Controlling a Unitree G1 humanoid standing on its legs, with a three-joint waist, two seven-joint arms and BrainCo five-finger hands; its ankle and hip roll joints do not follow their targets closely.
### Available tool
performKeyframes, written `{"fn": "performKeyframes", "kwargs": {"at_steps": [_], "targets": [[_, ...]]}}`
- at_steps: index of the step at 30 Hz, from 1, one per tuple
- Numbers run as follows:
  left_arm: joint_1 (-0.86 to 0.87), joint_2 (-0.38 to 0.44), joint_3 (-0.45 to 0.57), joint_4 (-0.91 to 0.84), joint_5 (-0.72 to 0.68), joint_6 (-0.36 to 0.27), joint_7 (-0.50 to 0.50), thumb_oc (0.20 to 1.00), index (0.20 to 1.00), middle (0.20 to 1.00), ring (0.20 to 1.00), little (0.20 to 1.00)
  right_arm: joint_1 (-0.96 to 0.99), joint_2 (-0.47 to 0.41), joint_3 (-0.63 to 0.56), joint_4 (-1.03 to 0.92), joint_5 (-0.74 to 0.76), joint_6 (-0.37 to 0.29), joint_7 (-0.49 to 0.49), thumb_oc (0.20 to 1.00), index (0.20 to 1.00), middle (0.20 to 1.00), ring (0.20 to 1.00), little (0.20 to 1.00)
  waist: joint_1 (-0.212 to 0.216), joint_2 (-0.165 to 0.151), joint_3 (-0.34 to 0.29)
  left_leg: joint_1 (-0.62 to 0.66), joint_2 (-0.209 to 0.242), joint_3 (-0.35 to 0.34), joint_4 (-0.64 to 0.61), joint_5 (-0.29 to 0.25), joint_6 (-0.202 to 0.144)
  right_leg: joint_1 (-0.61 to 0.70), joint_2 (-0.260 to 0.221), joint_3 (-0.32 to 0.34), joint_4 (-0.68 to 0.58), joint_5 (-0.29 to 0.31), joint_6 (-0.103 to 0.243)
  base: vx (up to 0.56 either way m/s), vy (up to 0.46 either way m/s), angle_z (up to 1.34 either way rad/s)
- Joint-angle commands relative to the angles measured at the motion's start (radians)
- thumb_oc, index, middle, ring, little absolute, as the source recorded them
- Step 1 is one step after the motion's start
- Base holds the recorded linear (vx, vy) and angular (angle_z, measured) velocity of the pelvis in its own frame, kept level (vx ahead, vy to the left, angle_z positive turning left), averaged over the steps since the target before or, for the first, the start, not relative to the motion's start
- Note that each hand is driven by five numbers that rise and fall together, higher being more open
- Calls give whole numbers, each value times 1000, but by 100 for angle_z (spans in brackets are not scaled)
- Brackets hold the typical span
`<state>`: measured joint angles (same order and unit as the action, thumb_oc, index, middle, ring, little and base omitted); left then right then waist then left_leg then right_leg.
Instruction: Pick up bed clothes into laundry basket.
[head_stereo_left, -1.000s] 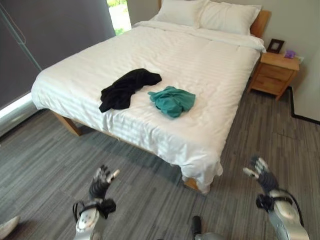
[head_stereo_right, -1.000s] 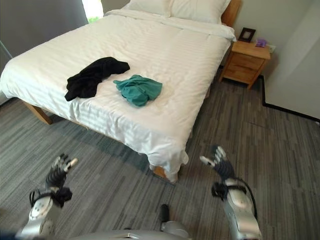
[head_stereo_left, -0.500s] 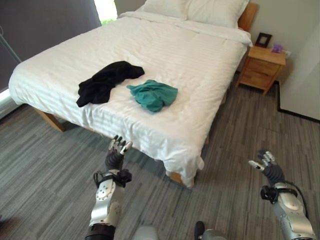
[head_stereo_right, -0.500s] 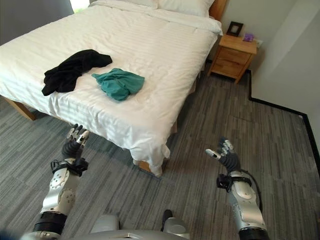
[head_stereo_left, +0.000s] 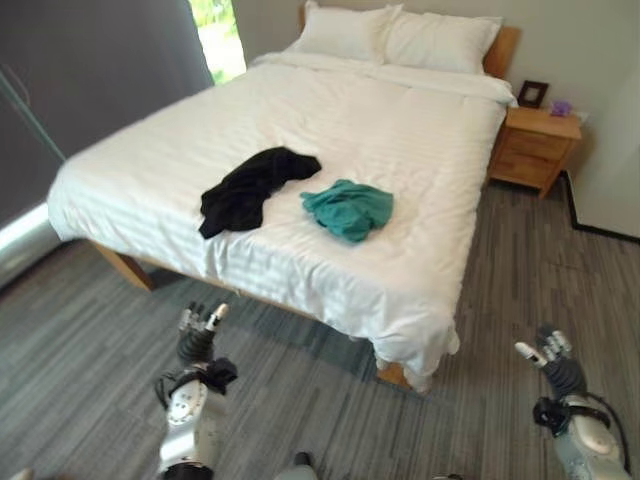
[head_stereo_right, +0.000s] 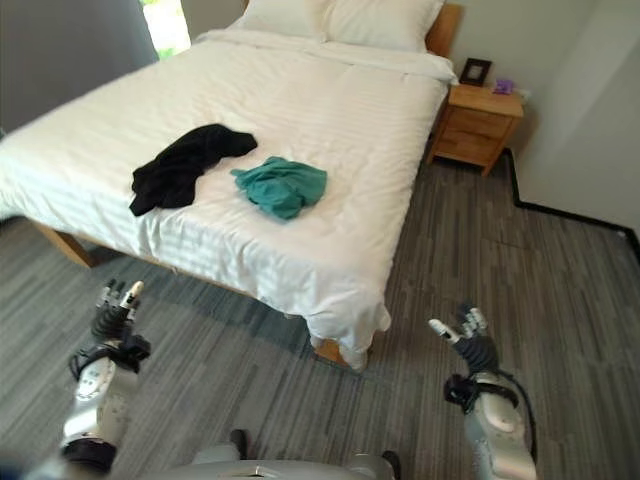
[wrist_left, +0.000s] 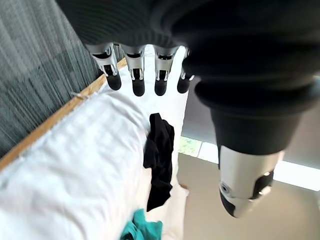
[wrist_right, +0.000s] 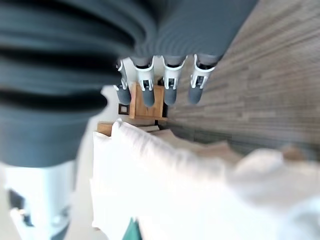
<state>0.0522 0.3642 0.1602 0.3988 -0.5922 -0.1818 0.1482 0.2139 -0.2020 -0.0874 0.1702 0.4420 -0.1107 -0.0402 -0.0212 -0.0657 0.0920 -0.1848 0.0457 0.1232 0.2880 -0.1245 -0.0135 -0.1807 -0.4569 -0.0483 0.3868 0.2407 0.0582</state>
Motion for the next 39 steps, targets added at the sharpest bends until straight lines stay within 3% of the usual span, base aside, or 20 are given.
{"fn": "performKeyframes", "kwargs": {"at_steps": [1,2,3,4,5,8,11,13,14,16,20,21,24,26,29,33,39], "targets": [[-32,89,17,-173,109,-46,-26,1000,1000,1000,1000,1000,-67,-117,-6,-19,-1,-30,43,1000,1000,1000,1000,1000,-19,55,29,96,43,-61,-297,196,-2,164,46,18,-97,116,95,185,338,-3],[-45,87,8,-162,116,-45,-27,1000,1000,1000,1000,1000,-61,-118,-6,-18,10,-30,50,1000,1000,1000,1000,1000,-40,65,34,127,30,-55,-326,197,8,127,98,20,-64,66,82,284,439,27],[-54,88,5,-165,136,-40,-28,1000,1000,1000,1000,1000,-48,-115,-10,-23,13,-29,69,1000,1000,1000,1000,1000,-56,67,46,179,4,-28,-357,179,18,92,141,-65,-62,-10,79,349,502,41],[-55,85,6,-170,131,-39,-30,1000,1000,1000,1000,1000,-46,-117,-15,-21,10,-26,70,1000,1000,1000,1000,1000,-64,70,50,188,-2,-31,-357,178,22,77,169,-75,-67,-32,75,433,423,10],[-42,60,10,-164,106,-40,-41,1000,1000,1000,1000,1000,-42,-122,-21,-5,14,-23,78,1000,1000,1000,1000,1000,-73,69,64,231,-2,-24,-362,155,18,63,249,-102,-122,-152,63,298,183,-17],[-23,26,12,-153,105,-35,-42,1000,1000,1000,1000,1000,-51,-127,-20,13,13,-26,82,1000,1000,1000,1000,1000,-63,48,60,266,-18,-10,-372,140,15,69,307,-157,-263,-168,63,232,60,-2],[1,9,17,-155,105,-35,-41,1000,1000,1000,1000,1000,-64,-132,-9,8,14,-28,92,1000,1000,1000,1000,1000,-44,33,59,287,-14,3,-373,129,9,71,312,-215,-319,-137,73,114,-28,-13],[18,0,15,-157,109,-32,-50,1000,1000,1000,1000,1000,-71,-137,0,18,14,-24,96,1000,1000,1000,1000,1000,-39,23,57,287,-10,2,-364,125,5,100,318,-187,-350,-131,78,135,-120,-23],[29,-11,17,-155,99,-36,-56,1000,1000,1000,1000,1000,-86,-152,12,26,28,-24,104,1000,1000,1000,1000,1000,-15,9,45,299,3,10,-359,124,-2,149,345,-156,-391,-149,59,200,-236,-1],[38,-20,31,-155,81,-36,-58,1000,1000,1000,1000,1000,-84,-172,23,18,40,-16,125,1000,1000,1000,1000,1000,-9,4,31,309,24,7,-347,118,-14,172,371,-147,-393,-177,41,172,-230,13],[14,-26,23,-150,57,-42,-59,1000,1000,1000,1000,1000,-90,-200,31,19,54,-17,135,1000,1000,1000,1000,1000,-4,-9,55,254,51,-15,-185,104,-38,186,379,-149,-371,-207,13,11,-159,7],[-19,-30,4,-158,35,-53,-54,1000,1000,1000,1000,1000,-104,-220,35,20,64,-18,131,1000,1000,1000,1000,1000,13,-18,95,156,31,-107,-28,131,-58,199,378,-147,-358,-224,-10,-9,-108,7],[-26,-26,1,-168,47,-54,-49,1000,1000,1000,1000,1000,-97,-226,25,7,66,-17,133,1000,1000,1000,1000,1000,2,-24,84,128,92,-93,-124,140,-63,222,352,-155,-366,-240,7,106,7,-3],[-28,-14,-6,-169,58,-54,-52,1000,1000,1000,1000,1000,-87,-231,23,-6,56,-21,137,1000,1000,1000,1000,1000,7,-15,72,125,118,-79,-202,191,-71,242,353,-155,-375,-250,11,204,76,-16],[-25,14,3,-173,92,-57,-36,1000,1000,1000,1000,1000,-88,-253,31,-9,14,-24,144,1000,1000,1000,1000,1000,21,9,64,115,98,-129,-263,214,-83,274,349,-120,-383,-272,19,214,123,-37],[-47,44,16,-171,121,-57,-30,1000,1000,1000,1000,1000,-100,-246,49,-13,6,-19,160,1000,1000,1000,1000,1000,13,20,52,146,82,-109,-282,200,-74,286,332,-93,-397,-259,27,166,151,-33],[-76,100,38,-177,134,-55,-14,1000,1000,1000,1000,1000,-117,-237,105,-4,-19,6,186,1000,1000,1000,1000,1000,18,24,37,200,53,-55,-348,187,-48,285,295,-66,-428,-231,64,132,175,-29]]}}
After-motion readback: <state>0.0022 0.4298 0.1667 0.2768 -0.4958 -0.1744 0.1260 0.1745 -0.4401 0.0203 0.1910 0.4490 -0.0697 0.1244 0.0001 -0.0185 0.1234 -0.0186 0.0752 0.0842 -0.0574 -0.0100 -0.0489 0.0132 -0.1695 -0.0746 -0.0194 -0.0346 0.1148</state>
